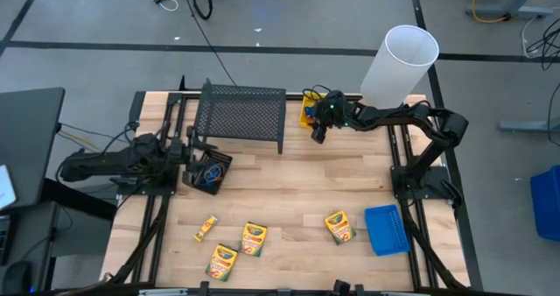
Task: Pick & Place Office Desk Supplies
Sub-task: Move the blue bin to the center of the table
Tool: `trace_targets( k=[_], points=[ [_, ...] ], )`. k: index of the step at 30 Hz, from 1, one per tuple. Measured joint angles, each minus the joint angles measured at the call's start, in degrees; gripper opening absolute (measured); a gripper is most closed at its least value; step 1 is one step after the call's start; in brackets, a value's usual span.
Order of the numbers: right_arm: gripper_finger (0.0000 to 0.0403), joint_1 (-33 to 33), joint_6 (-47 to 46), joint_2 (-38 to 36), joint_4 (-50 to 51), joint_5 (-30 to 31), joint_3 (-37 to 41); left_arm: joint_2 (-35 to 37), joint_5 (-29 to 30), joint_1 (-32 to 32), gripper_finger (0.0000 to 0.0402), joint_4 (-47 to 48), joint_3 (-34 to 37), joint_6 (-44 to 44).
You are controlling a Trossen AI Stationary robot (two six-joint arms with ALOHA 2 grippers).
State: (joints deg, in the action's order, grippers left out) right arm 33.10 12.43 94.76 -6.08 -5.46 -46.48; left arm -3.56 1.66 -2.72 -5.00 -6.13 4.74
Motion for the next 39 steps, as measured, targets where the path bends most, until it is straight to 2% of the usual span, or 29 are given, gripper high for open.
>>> trace_targets(
  k=[6, 13, 18, 24, 29, 33, 38, 39],
  points=[
    [0.0188, -4.41, 0.40, -3.06, 8.06, -1.31, 0.02, 2.57, 3.96, 0.00, 0.0193, 3.28, 0.00, -0.62],
    [0.0188, -16.62, -3.29, -11.43, 20.08, -1.65, 0.04, 2.50, 9.10, 0.00, 0.0193, 3.81, 0.00, -0.43],
    [0.0188, -26.61, -12.06, -17.82, 32.46, -1.69, -0.42, 2.50, 9.28, 0.02, 0.0193, 4.00, 0.00, -1.72],
    [0.0188, -39.52, -24.55, -21.17, 44.43, -6.56, -2.93, 2.48, 9.28, 0.02, 0.0193, 3.99, 0.00, -2.01],
    [0.0183, -47.61, -36.71, -21.27, 53.16, -3.73, -6.35, 2.48, 9.47, 0.02, 0.0193, 3.97, 0.00, -2.86],
    [0.0142, -52.37, -45.26, -21.26, 63.93, -2.68, -9.29, 2.48, 9.49, 0.02, 0.0193, 3.97, 0.00, -3.52],
    [0.0027, -57.92, -52.98, -21.27, 67.74, -6.82, -9.50, 2.48, 9.50, 0.01, 0.0193, 3.97, 0.00, -4.63],
    [0.0014, -59.12, -54.23, -21.13, 68.01, -7.14, -9.28, 2.48, 9.49, 0.00, 0.0193, 3.97, 0.00, -4.80]
  ],
)
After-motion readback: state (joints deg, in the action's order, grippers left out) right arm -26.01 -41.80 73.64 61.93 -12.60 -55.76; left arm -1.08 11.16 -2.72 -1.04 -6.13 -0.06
